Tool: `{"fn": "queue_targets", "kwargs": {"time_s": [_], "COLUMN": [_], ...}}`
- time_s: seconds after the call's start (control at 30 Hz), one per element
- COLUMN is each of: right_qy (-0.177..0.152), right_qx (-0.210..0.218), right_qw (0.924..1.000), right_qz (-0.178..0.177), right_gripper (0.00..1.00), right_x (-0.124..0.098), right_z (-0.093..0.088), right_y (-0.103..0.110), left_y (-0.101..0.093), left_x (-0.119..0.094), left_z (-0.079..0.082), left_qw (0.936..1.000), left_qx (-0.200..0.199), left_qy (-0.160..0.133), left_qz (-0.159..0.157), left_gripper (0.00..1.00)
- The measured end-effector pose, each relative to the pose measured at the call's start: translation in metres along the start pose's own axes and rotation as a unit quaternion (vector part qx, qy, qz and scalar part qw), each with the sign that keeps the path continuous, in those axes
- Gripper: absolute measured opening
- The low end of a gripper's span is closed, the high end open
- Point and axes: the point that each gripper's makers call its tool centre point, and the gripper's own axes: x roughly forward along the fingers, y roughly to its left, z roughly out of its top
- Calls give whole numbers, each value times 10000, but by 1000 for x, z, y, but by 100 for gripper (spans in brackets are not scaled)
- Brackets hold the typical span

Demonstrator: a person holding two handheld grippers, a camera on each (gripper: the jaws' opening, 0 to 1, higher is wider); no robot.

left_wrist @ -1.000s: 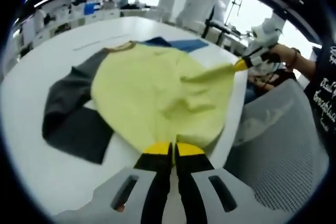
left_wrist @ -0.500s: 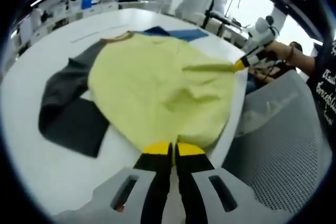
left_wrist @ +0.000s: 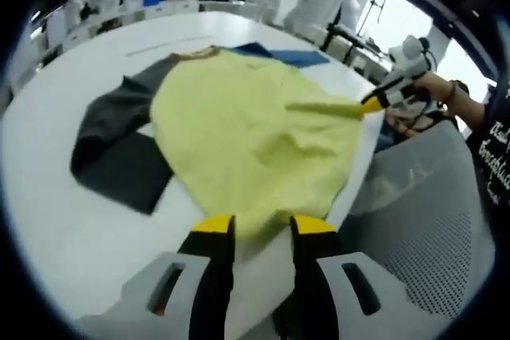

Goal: Fold the garment on the visible template until the final outline fits inside the template.

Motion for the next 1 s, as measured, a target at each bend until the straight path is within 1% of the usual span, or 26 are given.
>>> {"fn": "queue_targets", "kwargs": {"time_s": [0.07, 0.13, 0.17, 0.2, 0.27, 0.37, 0.4, 0.47, 0.57, 0.6, 0.63, 0.67, 0.77, 0.83, 0.9, 0.97, 1.0], "right_qy": [-21, -31, -35, -35, -81, -119, -121, -91, -110, -104, -106, -98, -98, -60, -13, 64, 152], "right_qx": [35, 83, 103, 111, 104, 105, 105, 106, 118, 127, 138, 132, 140, 206, 226, 247, 264], "right_qw": [10000, 9999, 9999, 9999, 9999, 9999, 9999, 9999, 9999, 9999, 9998, 9999, 9998, 9997, 9996, 9995, 9994], "right_qz": [-47, -65, -65, -45, -14, 8, 6, -3, -28, -14, 1, 17, 72, 135, 167, 172, 157], "right_gripper": [19, 18, 17, 15, 13, 9, 8, 7, 4, 3, 2, 0, 0, 0, 0, 0, 0], "right_x": [1, 3, 4, 4, 6, 8, 9, 10, 11, 10, 10, 9, 4, 0, -2, -3, -4], "right_z": [0, -1, -1, -2, 0, 0, 0, -1, -1, -1, -1, -1, -2, -3, -5, -8, -11], "right_y": [-3, -5, -6, -5, -4, -4, -5, -6, -9, -9, -9, -8, -6, -3, -2, -1, -2], "left_y": [6, 7, 8, 7, 7, 4, 2, 1, 2, 2, 3, 2, -2, -3, -2, -1, 0], "left_x": [-2, -2, -2, -2, 0, 5, 8, 10, 14, 15, 15, 14, 11, 5, 1, -1, -1], "left_z": [-5, -6, -12, -16, -19, -23, -23, -22, -19, -18, -18, -17, -15, -20, -25, -27, -28], "left_qw": [9995, 9990, 9975, 9967, 9967, 9931, 9921, 9920, 9921, 9920, 9919, 9917, 9909, 9899, 9904, 9906, 9903], "left_qx": [-259, -431, -697, -789, -804, -1155, -1245, -1250, -1241, -1251, -1262, -1274, -1332, -1376, -1313, -1287, -1302], "left_qy": [73, -19, 63, 136, 108, 175, 164, 168, 164, 168, 167, 158, 154, 301, 428, 445, 465], "left_qz": [156, 126, 136, 122, 81, 27, -45, -86, -42, -37, -25, -34, -131, -144, -99, -100, -105], "left_gripper": [25, 25, 24, 23, 21, 18, 18, 16, 11, 8, 3, 3, 2, 1, 1, 1, 1]}}
